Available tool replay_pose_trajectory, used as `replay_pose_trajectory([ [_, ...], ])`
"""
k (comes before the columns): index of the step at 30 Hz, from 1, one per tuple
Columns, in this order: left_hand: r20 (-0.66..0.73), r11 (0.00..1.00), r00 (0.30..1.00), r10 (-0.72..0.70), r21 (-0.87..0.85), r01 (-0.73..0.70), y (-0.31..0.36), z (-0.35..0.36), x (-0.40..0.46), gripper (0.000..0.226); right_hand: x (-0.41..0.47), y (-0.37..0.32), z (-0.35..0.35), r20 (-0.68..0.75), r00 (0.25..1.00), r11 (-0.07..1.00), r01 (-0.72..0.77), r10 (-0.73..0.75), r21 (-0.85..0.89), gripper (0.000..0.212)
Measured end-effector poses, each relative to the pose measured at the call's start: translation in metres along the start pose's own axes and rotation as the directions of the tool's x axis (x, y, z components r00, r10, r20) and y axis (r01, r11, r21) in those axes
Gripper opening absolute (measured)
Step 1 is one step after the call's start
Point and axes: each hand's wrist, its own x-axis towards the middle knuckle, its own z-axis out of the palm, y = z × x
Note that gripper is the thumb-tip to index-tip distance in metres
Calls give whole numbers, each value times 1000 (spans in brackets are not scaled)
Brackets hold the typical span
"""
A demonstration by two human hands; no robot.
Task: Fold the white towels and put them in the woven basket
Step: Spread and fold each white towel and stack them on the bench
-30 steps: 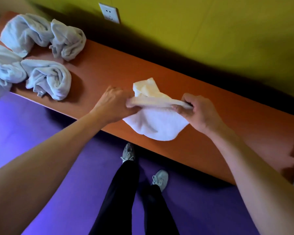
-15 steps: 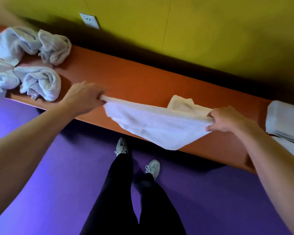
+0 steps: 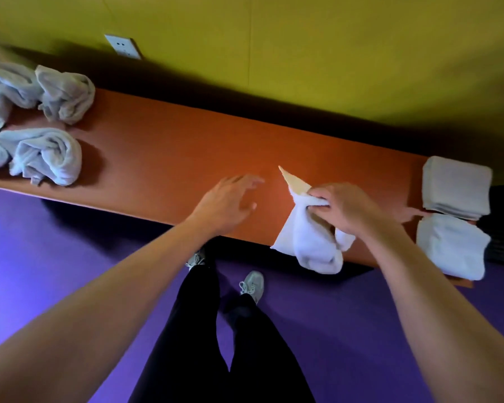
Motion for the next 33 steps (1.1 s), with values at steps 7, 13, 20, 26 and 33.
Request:
replay_pose_trajectory([
  [7, -74, 980, 982, 172, 112, -164, 24, 27, 28, 35, -17, -36, -37, -73, 990, 978, 134, -123, 159, 13],
  [13, -178, 975, 973, 145, 191, -111, 2, -9, 15, 22, -28, -5, -43, 163, 978, 981, -155, 134, 118, 27],
  [20, -134, 941, 990, 52, 338, -4, -12, -39, -21, 29, -34, 37, 11, 129, 865, 872, -489, 485, 0, 25],
  [26, -40, 926, 998, -47, 372, 59, -42, -48, -46, 13, -63, 66, 48, -155, 757, 731, -653, 634, -197, 26],
  [33, 64, 861, 962, -264, 465, 205, -84, -41, -81, 24, -102, 94, 86, -304, 657, 701, -711, 690, 54, 23],
])
